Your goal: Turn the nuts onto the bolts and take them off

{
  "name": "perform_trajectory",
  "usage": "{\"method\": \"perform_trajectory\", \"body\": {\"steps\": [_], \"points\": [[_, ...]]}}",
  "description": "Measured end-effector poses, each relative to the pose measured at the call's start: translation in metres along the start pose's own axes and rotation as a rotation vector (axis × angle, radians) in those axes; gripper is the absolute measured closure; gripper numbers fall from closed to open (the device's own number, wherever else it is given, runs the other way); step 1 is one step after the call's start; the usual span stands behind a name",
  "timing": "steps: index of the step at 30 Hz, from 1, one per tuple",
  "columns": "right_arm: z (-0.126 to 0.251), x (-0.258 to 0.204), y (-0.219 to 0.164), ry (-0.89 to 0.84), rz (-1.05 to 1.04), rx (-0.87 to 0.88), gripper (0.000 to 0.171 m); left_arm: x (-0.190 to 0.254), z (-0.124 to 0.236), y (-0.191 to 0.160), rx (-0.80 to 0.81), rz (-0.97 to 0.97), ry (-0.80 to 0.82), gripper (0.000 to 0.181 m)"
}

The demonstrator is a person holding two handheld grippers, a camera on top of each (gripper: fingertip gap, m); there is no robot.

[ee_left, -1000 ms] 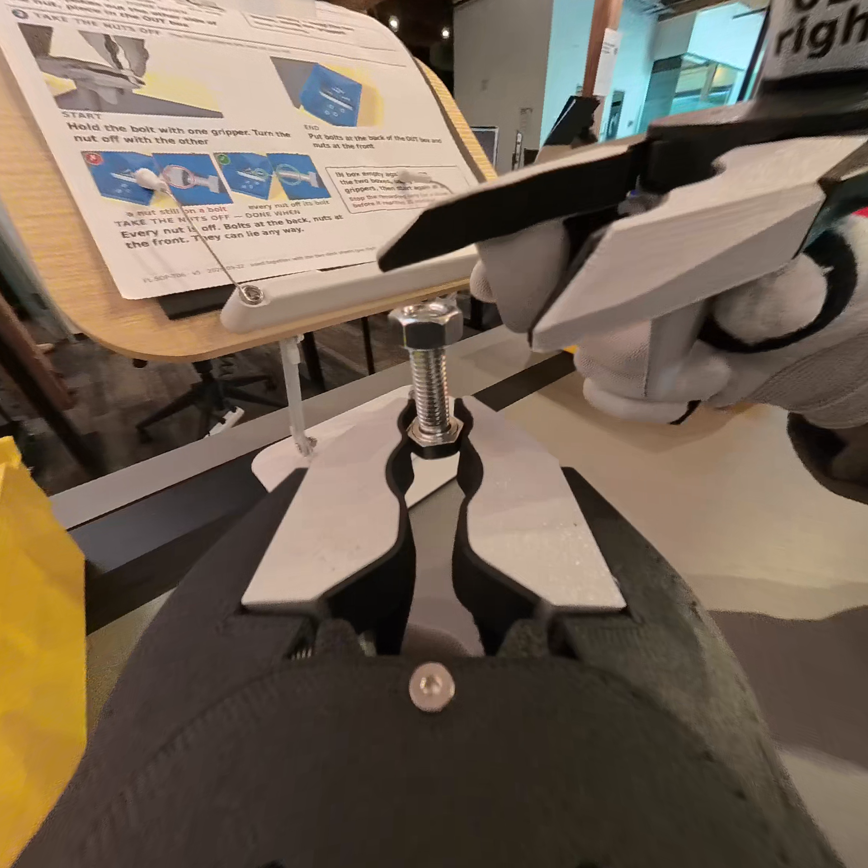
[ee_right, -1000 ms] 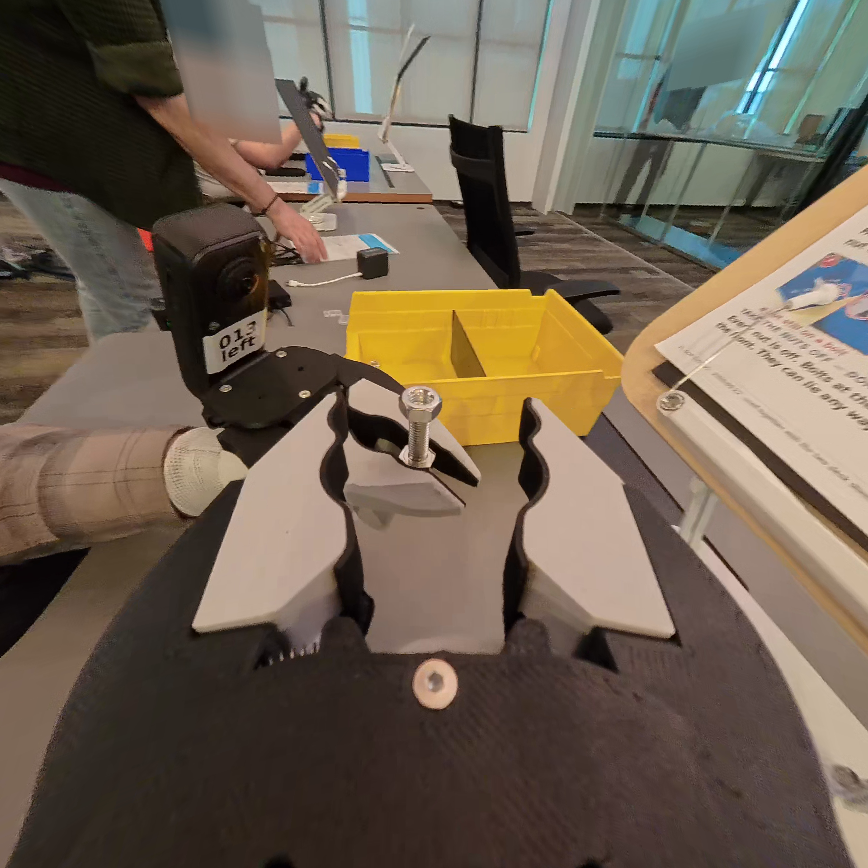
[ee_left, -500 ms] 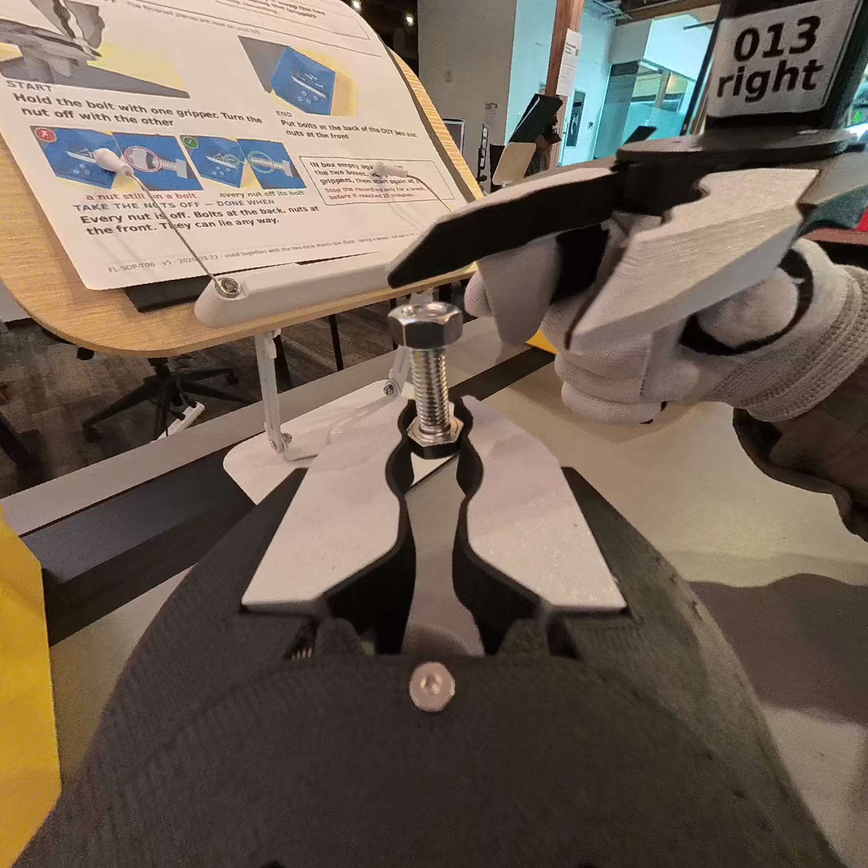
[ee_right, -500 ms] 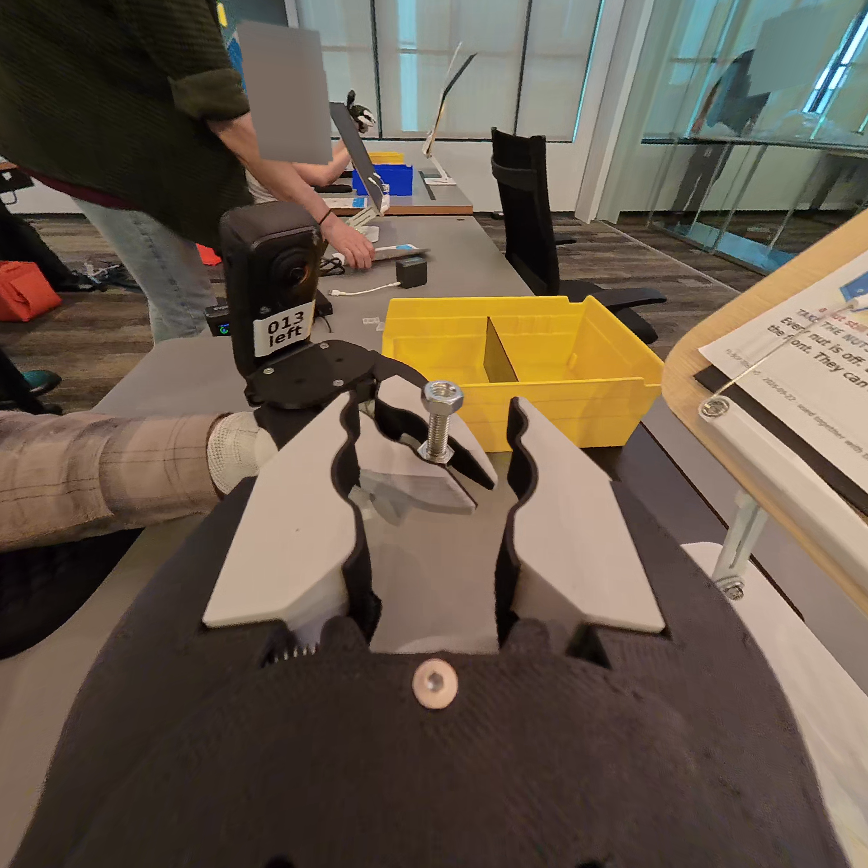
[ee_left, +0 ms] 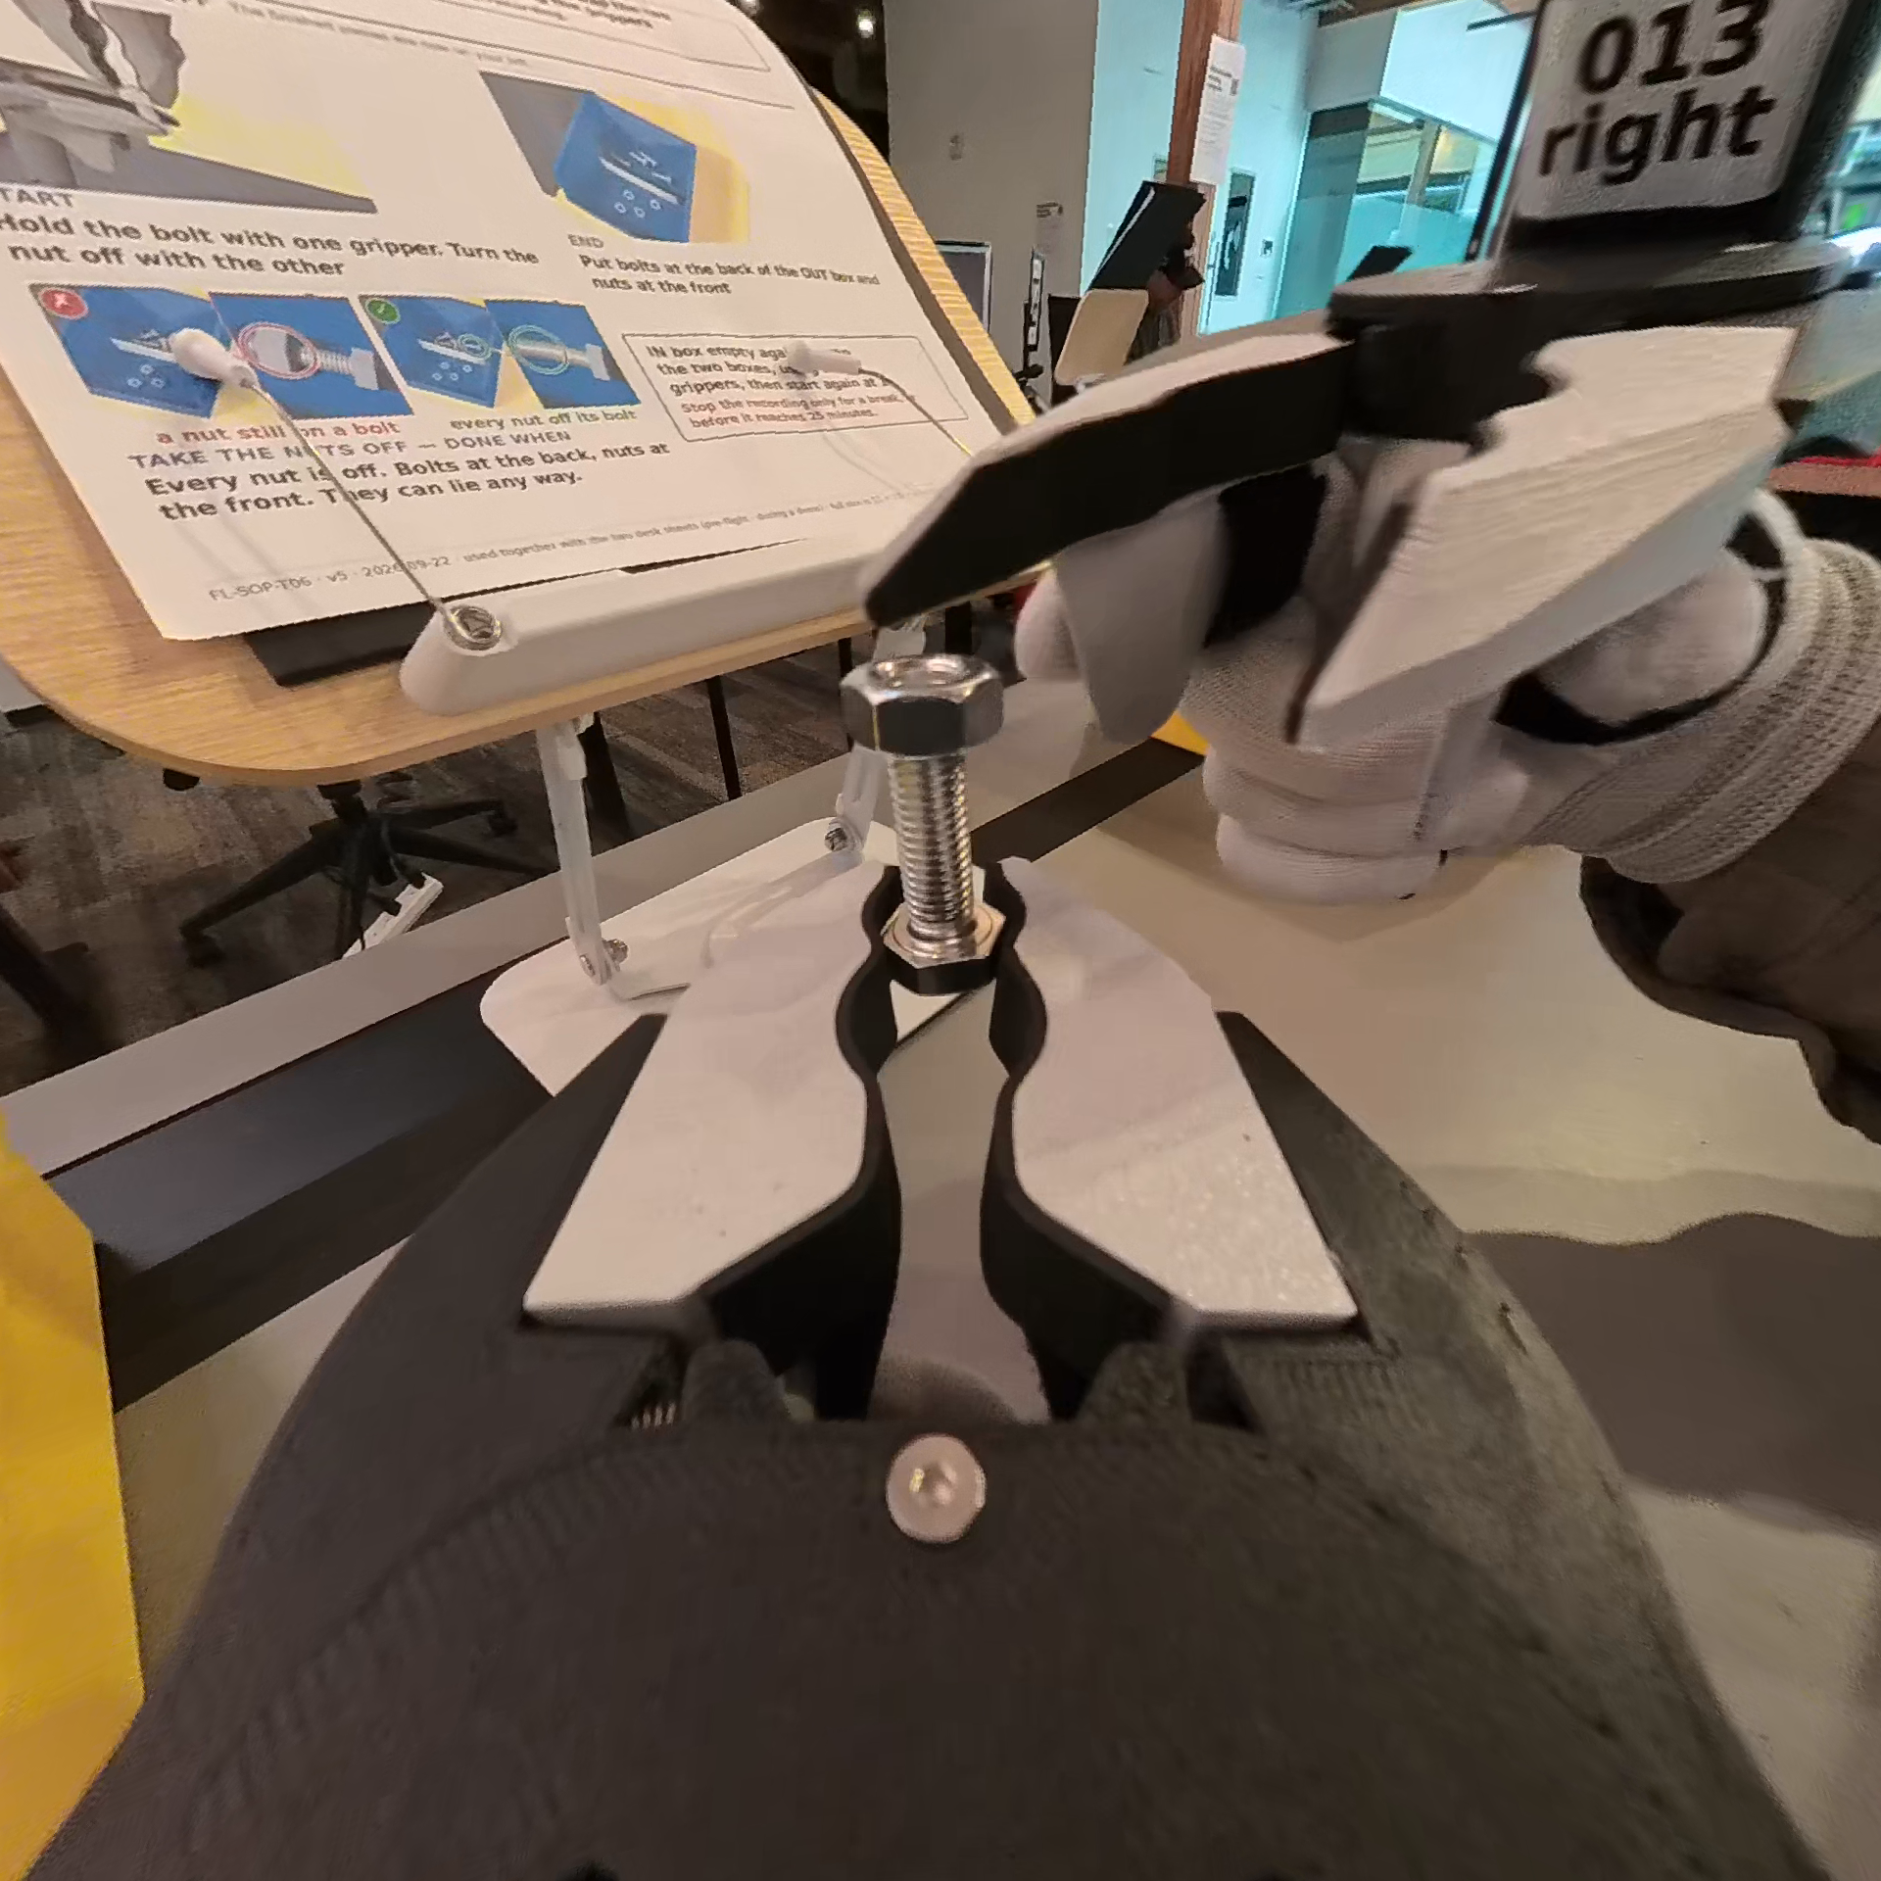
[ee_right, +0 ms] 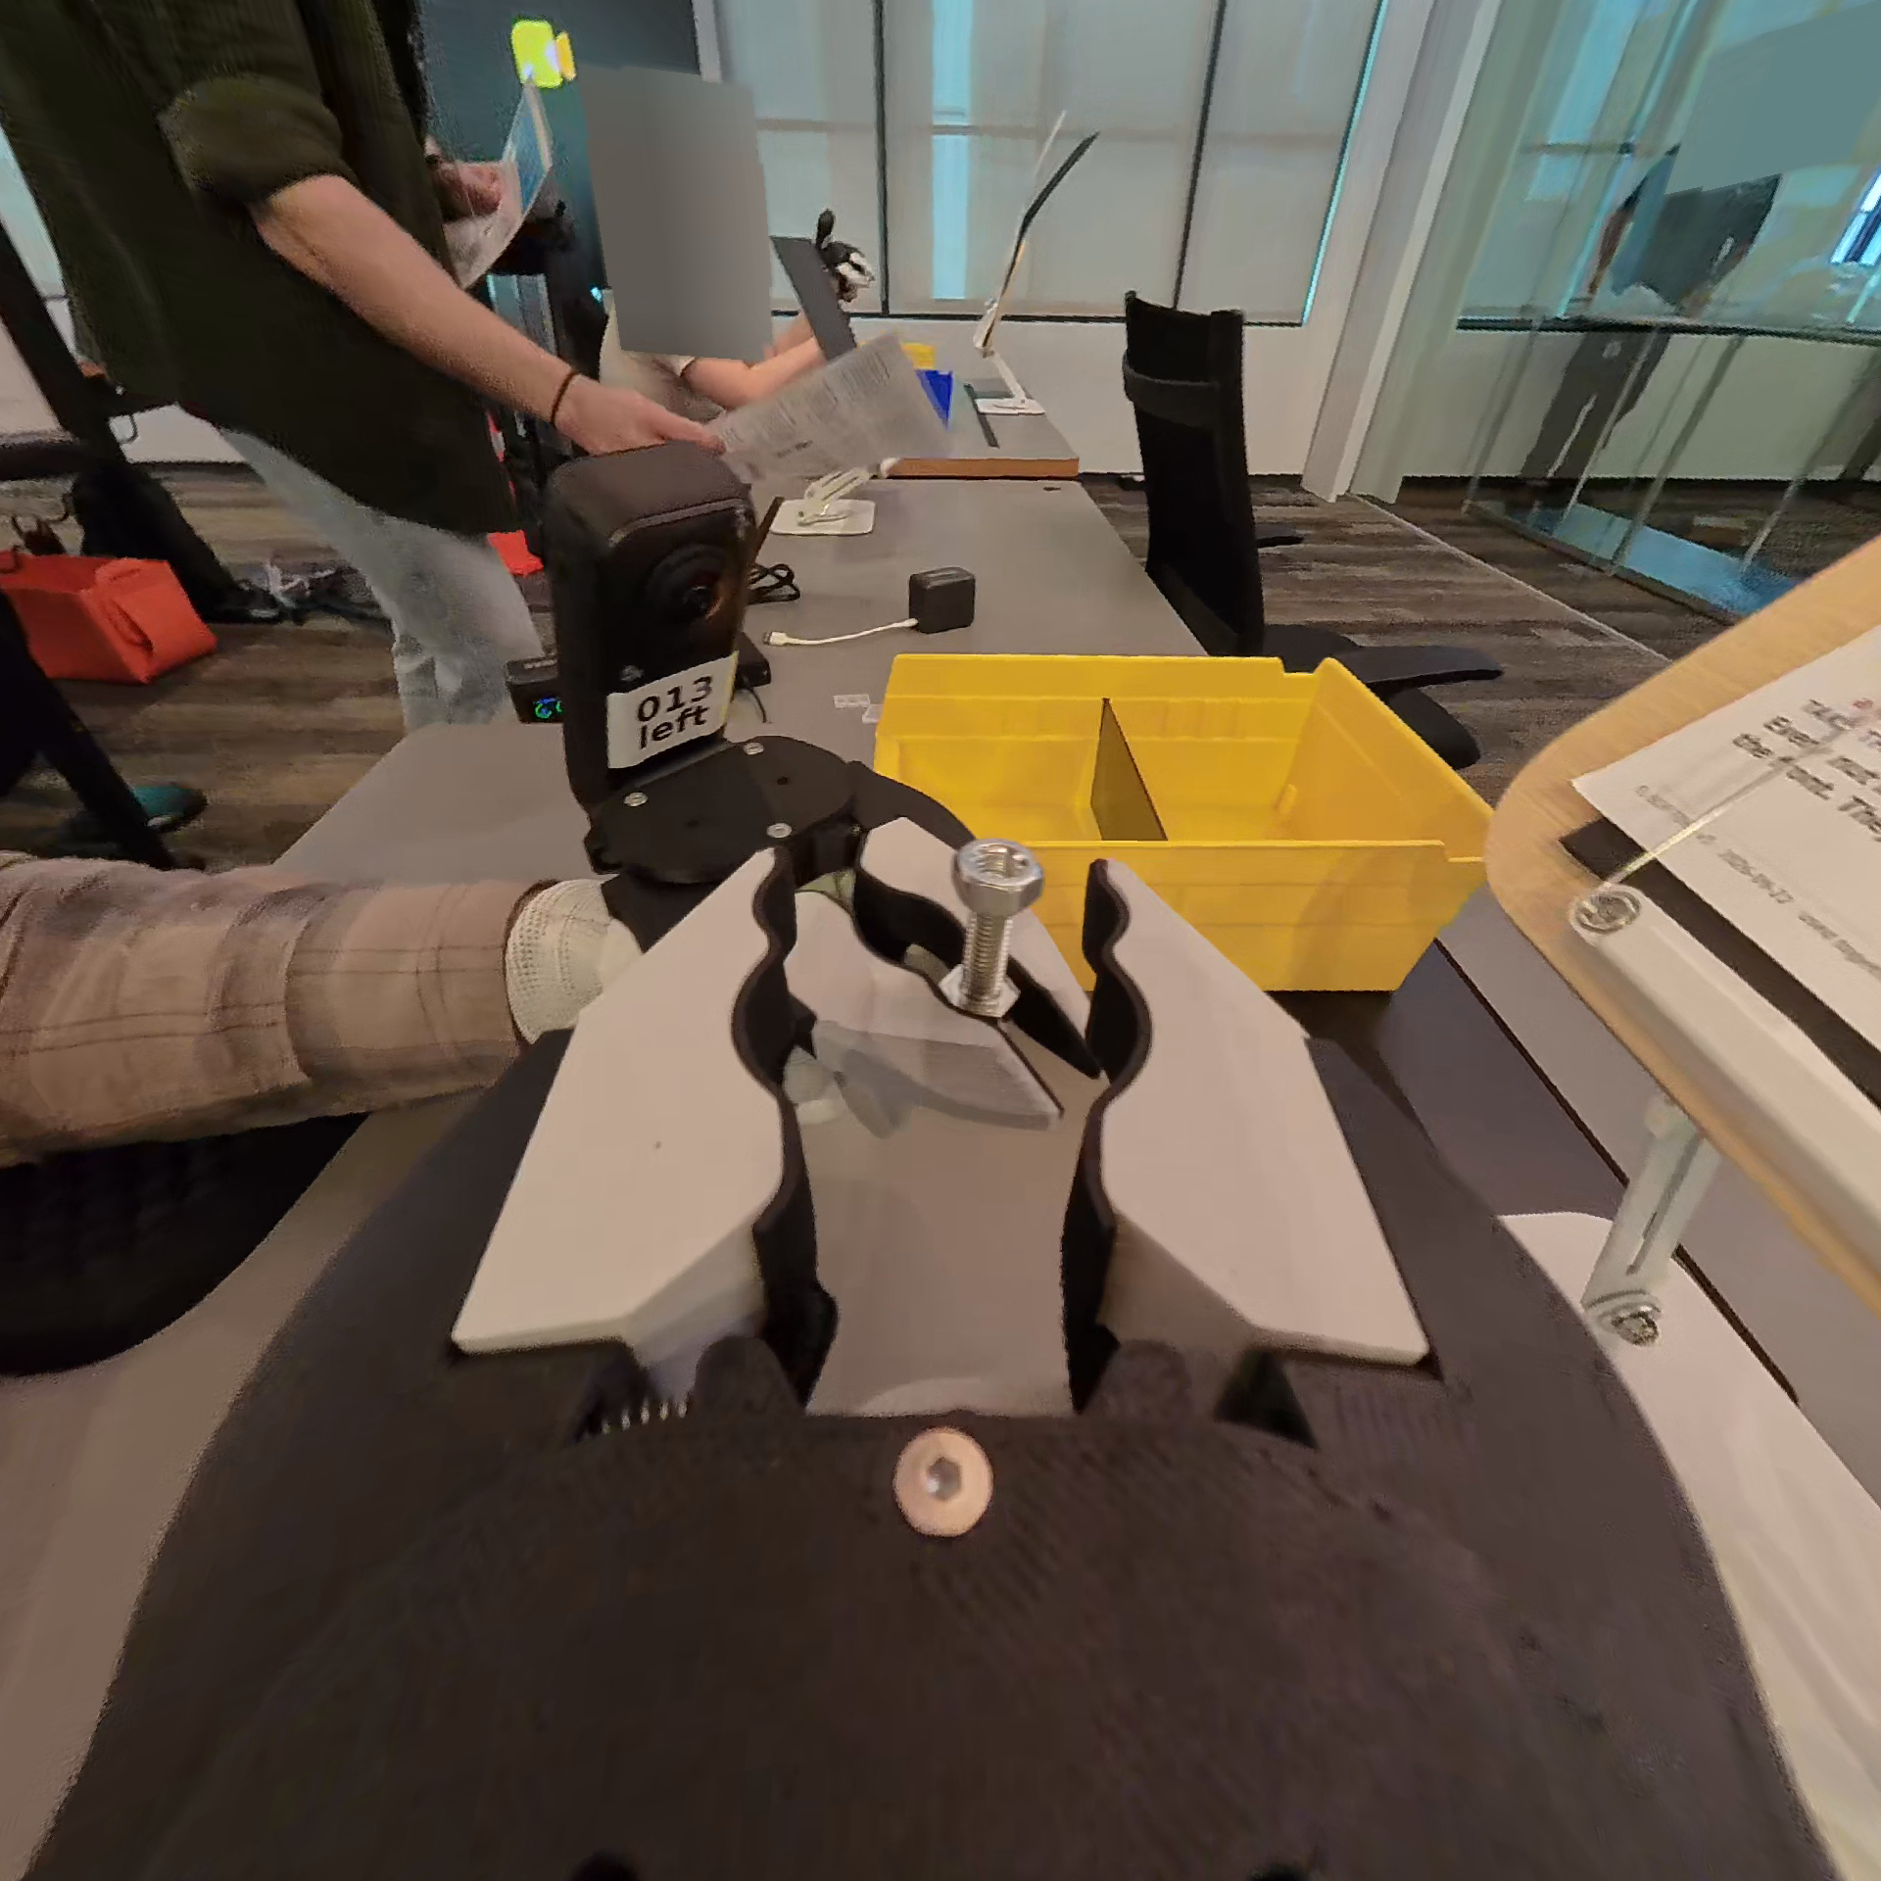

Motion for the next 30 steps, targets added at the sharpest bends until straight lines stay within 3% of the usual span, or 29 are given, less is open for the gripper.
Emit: {"method": "perform_trajectory", "body": {"steps": [11,17,30], "points": [[-0.003,-0.001,-0.001,-0.012,0.009,-0.028,0.117,-0.002,0.0,-0.001,-0.005,0.002,0.007,0.166],[0.001,0.007,-0.004,-0.052,-0.006,-0.016,0.118,0.009,0.003,0.002,0.018,-0.011,-0.068,0.166],[-0.003,-0.003,-0.001,0.007,0.015,-0.02,0.117,0.007,0.003,0.002,0.019,-0.003,-0.069,0.166]]}}
Point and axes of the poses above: each gripper's, where its closed fingertips meet, z back along the fingers, y out of its top, x = y × z across the jaws, the point moved 5 cm from there along z, back along the fingers, and after that the axes turned 14 degrees about y, right-handed, at the moved point
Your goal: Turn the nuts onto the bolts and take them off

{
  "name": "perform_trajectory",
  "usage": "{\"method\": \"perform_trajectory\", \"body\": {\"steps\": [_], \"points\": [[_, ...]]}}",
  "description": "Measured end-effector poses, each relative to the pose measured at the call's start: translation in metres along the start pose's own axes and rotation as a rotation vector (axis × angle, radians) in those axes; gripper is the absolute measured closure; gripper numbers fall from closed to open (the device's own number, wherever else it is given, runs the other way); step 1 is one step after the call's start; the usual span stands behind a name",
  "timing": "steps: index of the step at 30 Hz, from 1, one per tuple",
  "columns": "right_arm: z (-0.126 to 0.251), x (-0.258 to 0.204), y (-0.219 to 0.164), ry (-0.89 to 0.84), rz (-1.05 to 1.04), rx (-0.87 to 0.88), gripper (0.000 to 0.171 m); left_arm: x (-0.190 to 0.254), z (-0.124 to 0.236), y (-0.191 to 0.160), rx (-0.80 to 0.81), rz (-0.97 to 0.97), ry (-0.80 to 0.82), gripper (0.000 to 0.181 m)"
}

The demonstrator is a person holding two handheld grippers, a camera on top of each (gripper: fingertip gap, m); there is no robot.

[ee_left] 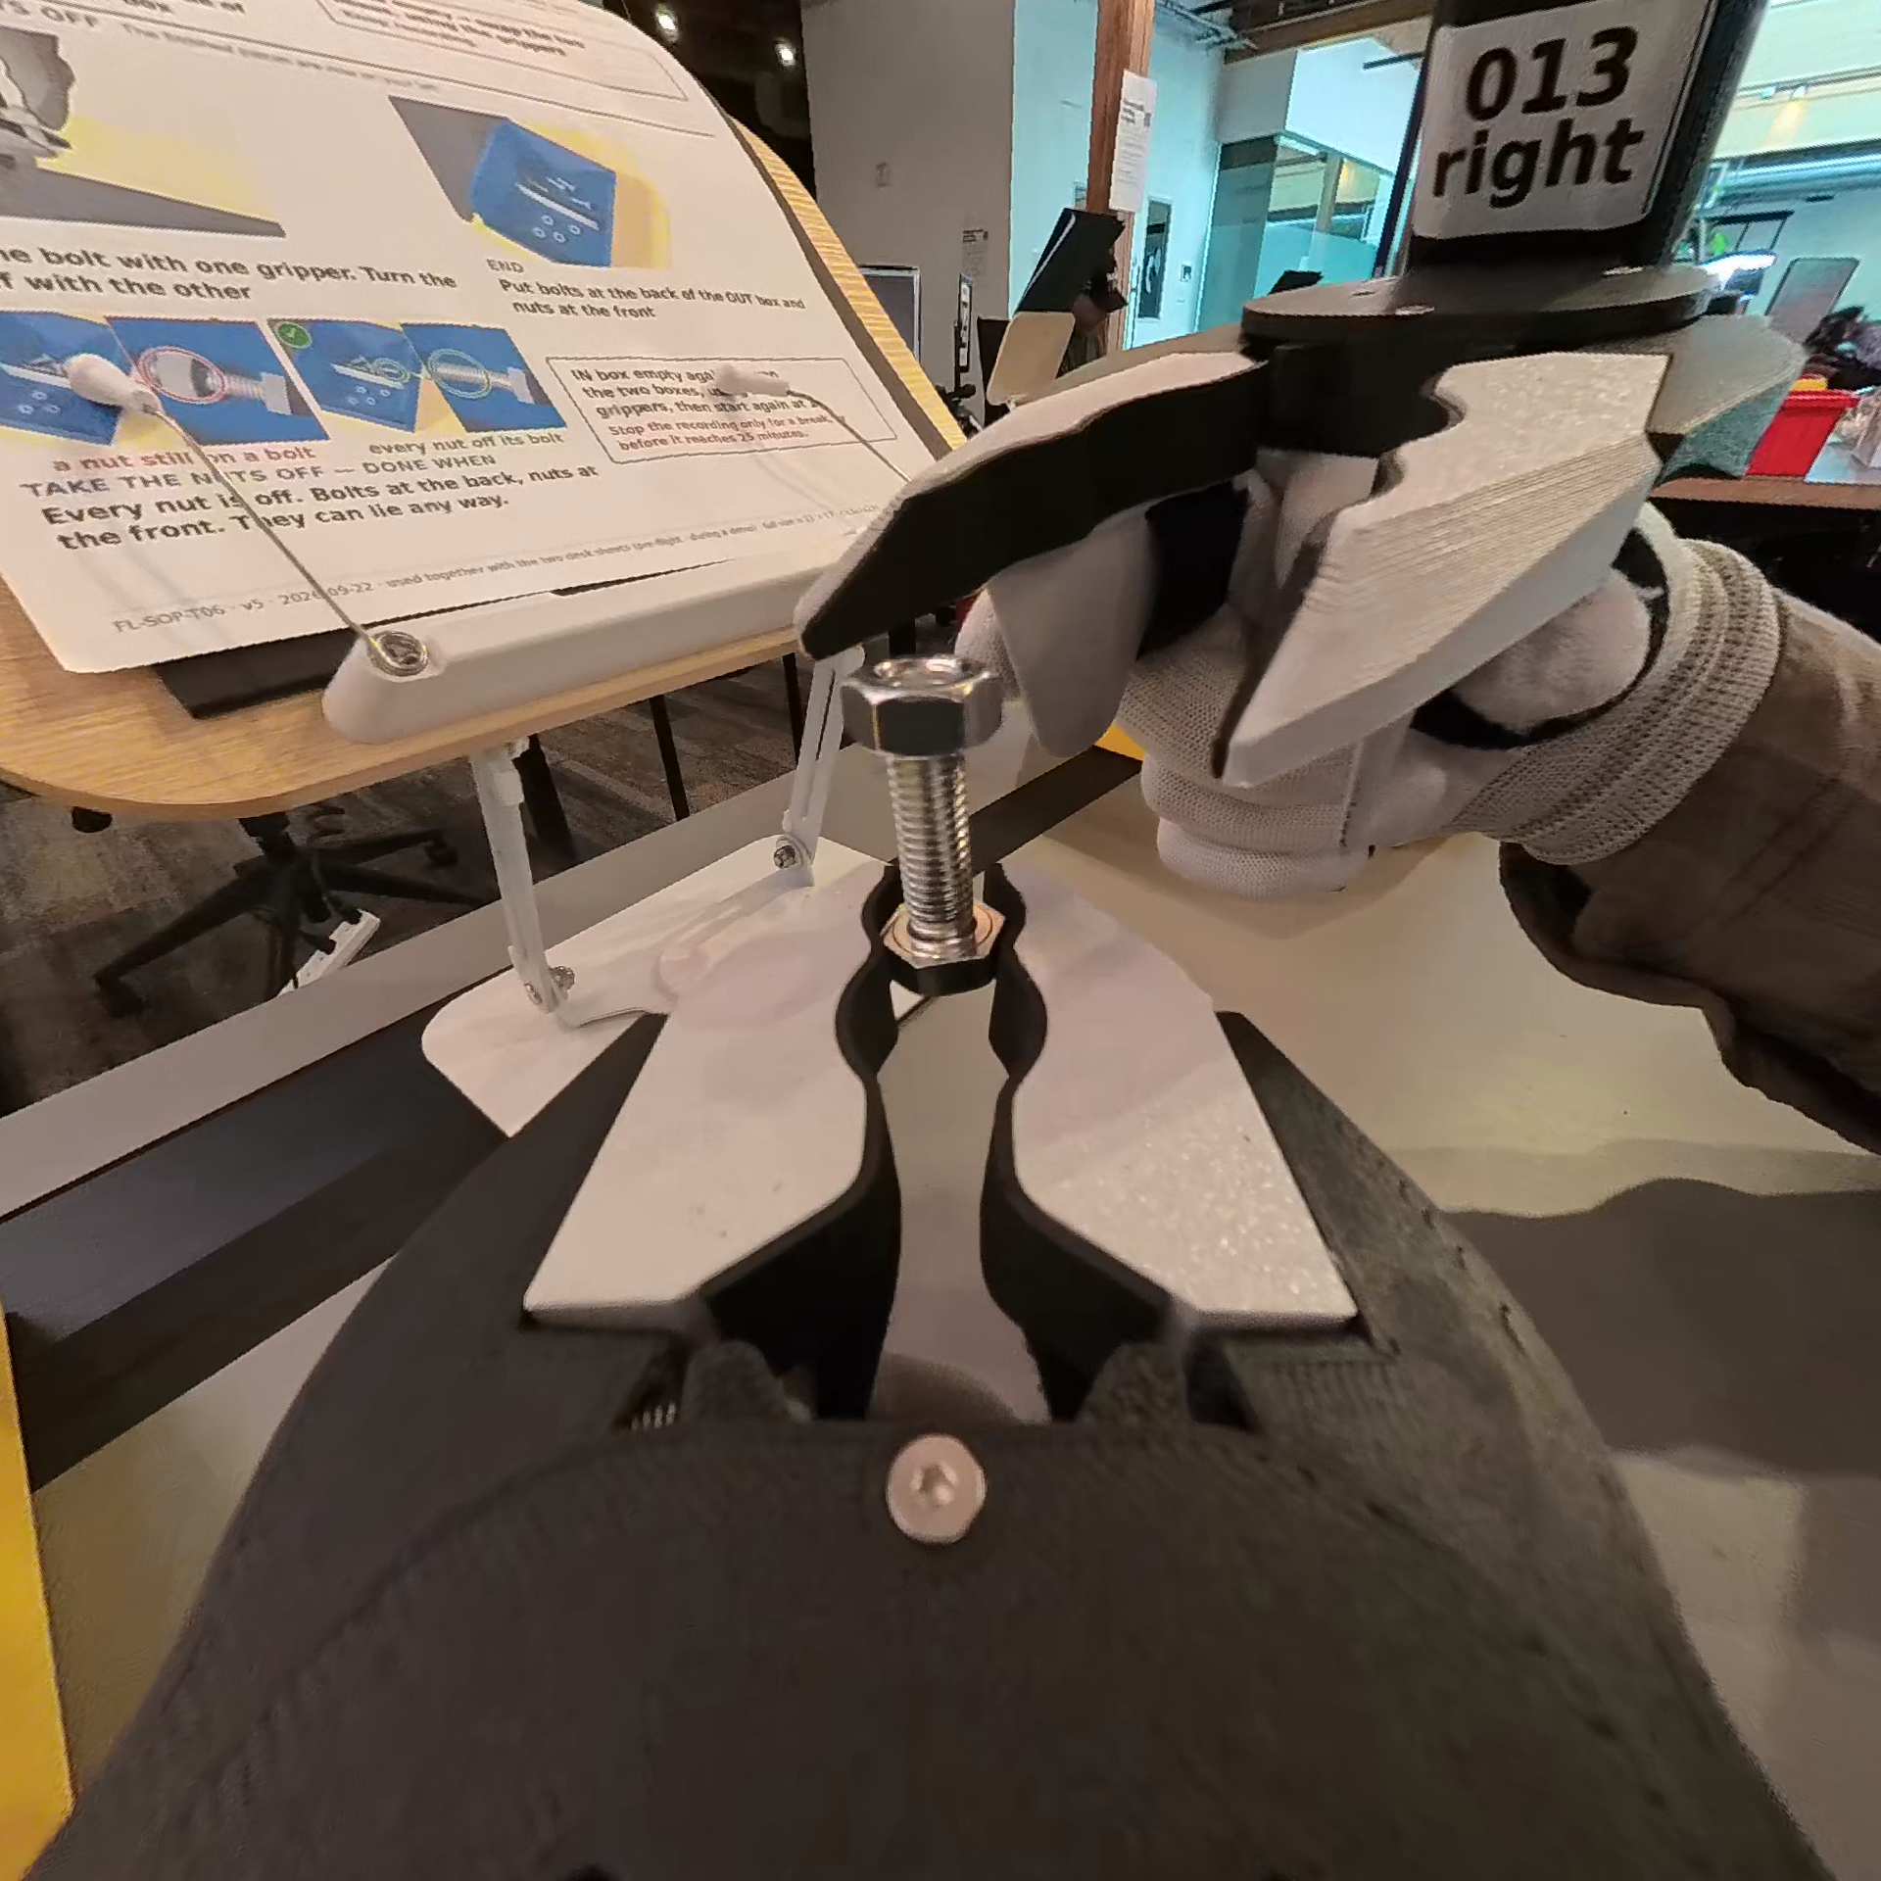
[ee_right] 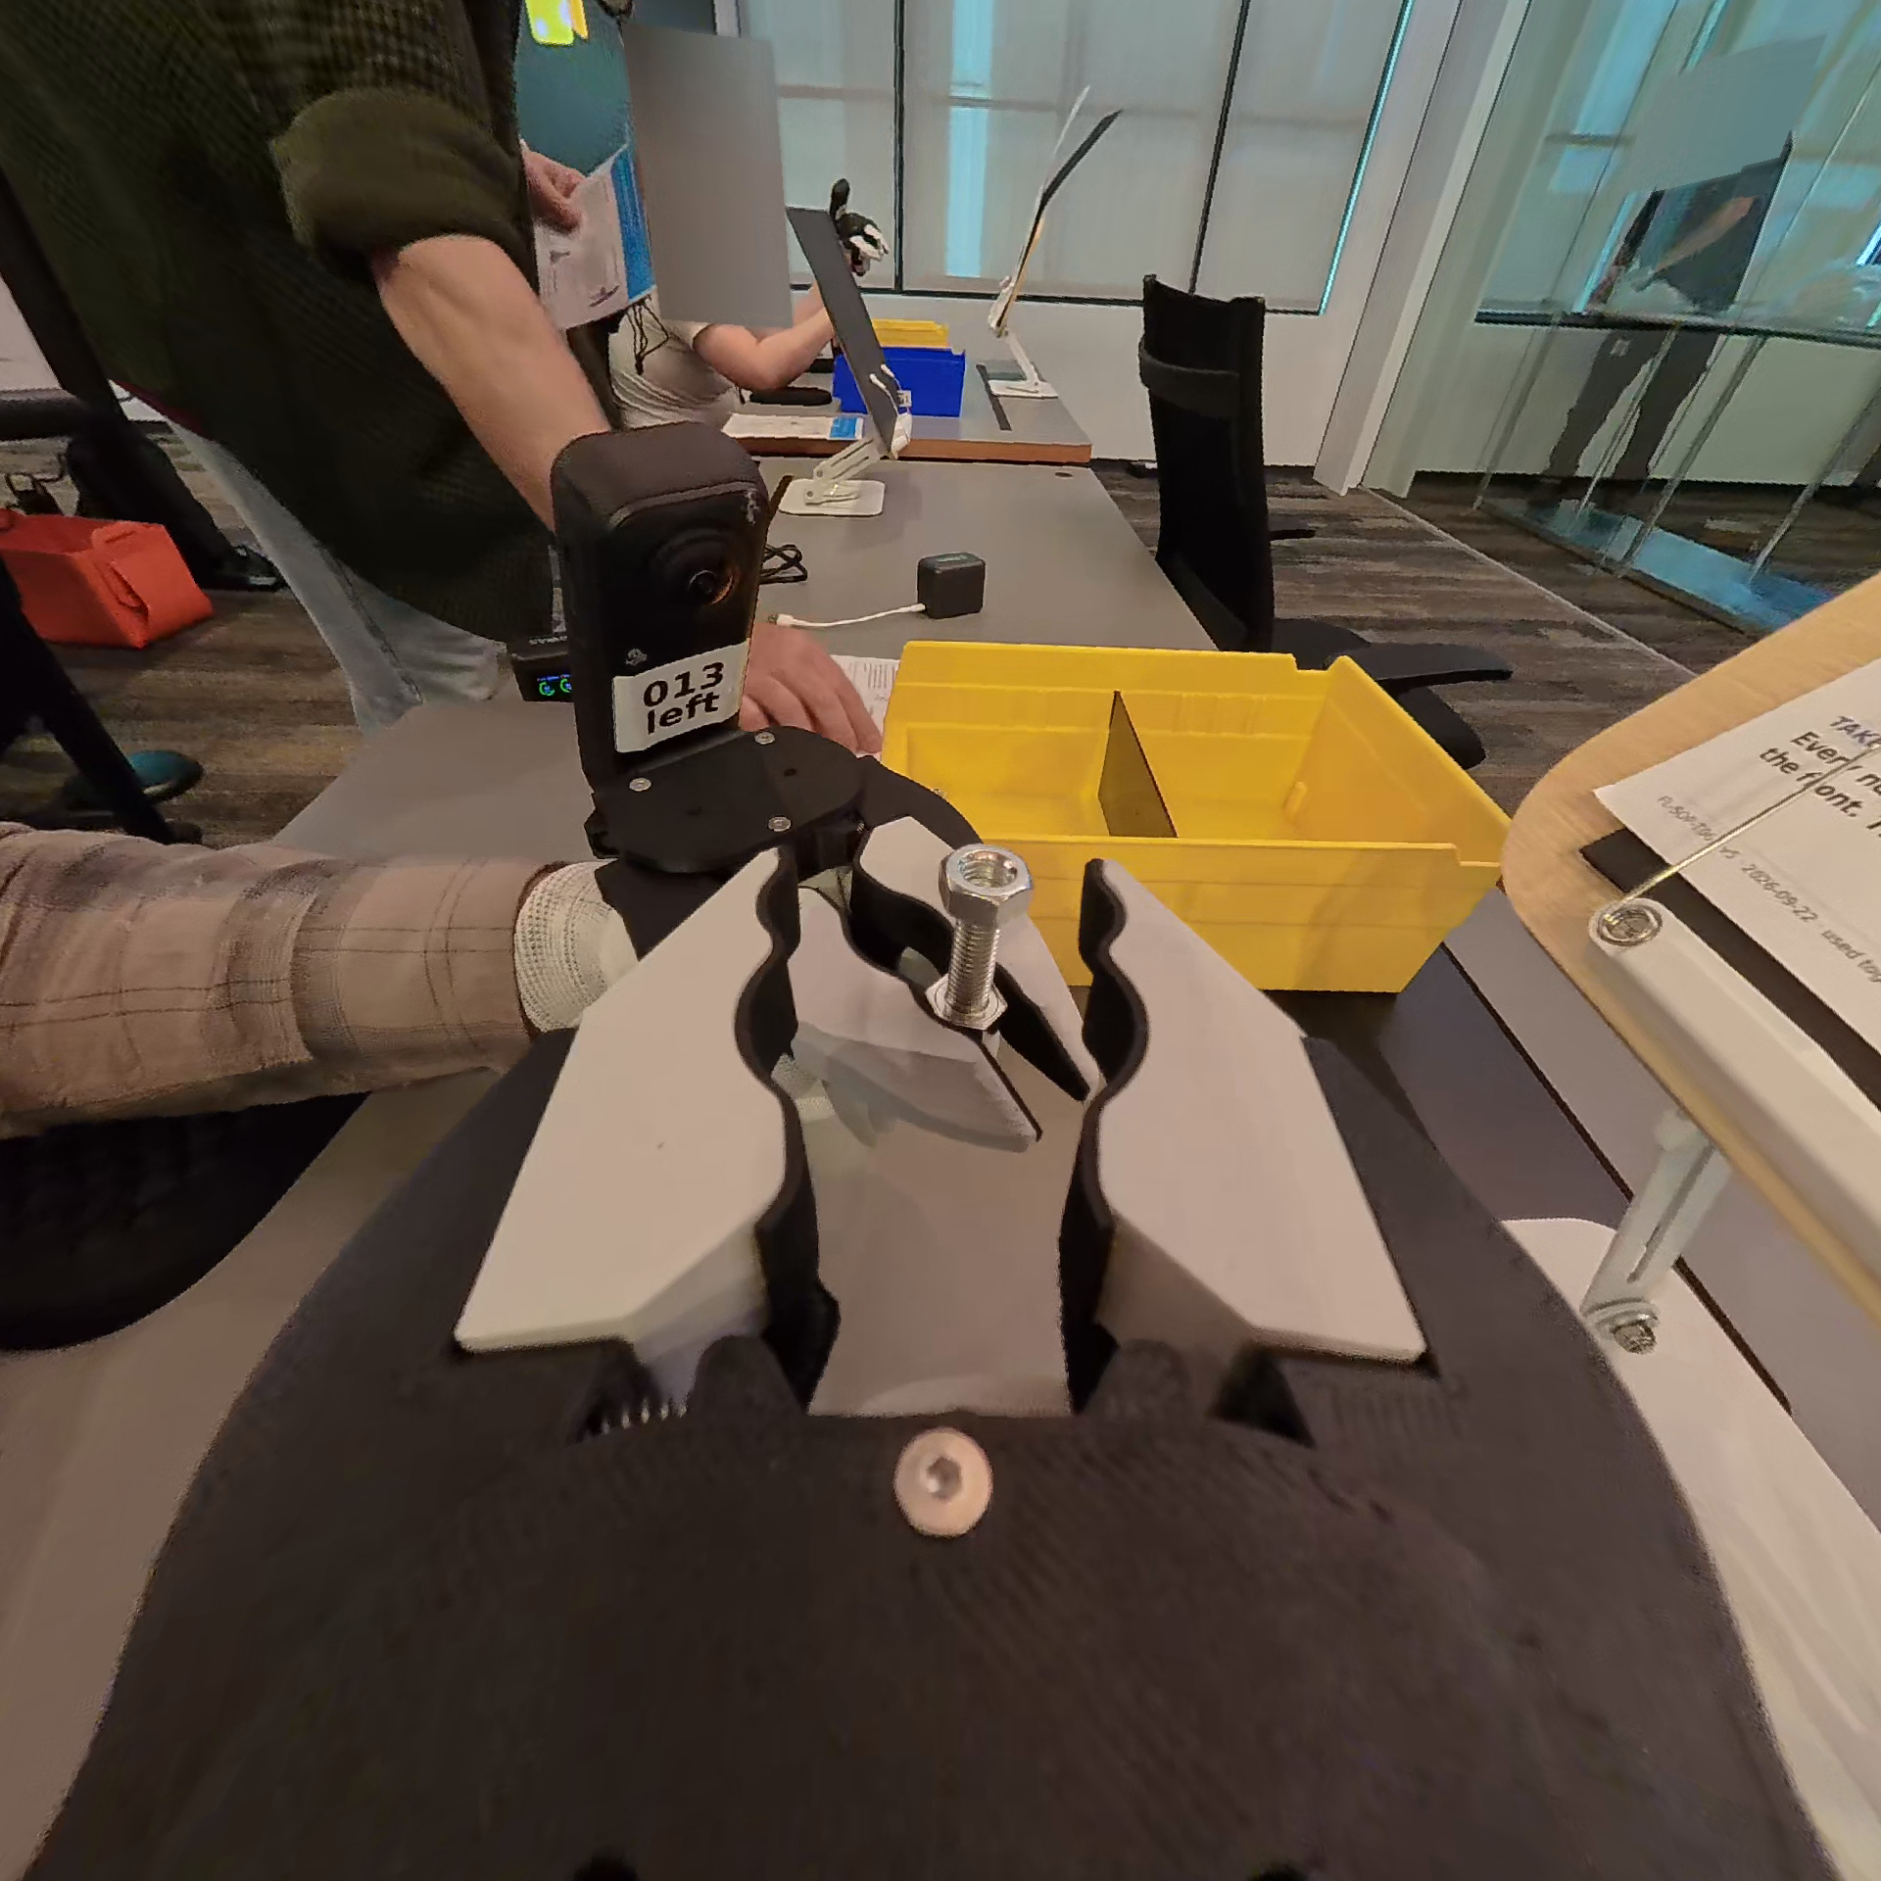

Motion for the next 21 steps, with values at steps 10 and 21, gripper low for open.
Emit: {"method": "perform_trajectory", "body": {"steps": [10,21], "points": [[-0.0022,0.0007,-0.003,0.028,-0.015,0.037,0.113,0.0057,0.0016,-0.0003,0.001,-0.003,-0.059,0.167],[-0.0017,-0.006,-0.0017,0.079,0.002,0.053,0.108,0.0069,0.0004,-0.0027,-0.006,0.006,-0.073,0.167]]}}
Point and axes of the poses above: each gripper's, where its closed fingertips meet, z back along the fingers, y out of its top, x = y × z across the jaws, the point moved 5 cm from there along z, back along the fingers, and after that the axes turned 14 degrees about y, right-handed, at the moved point
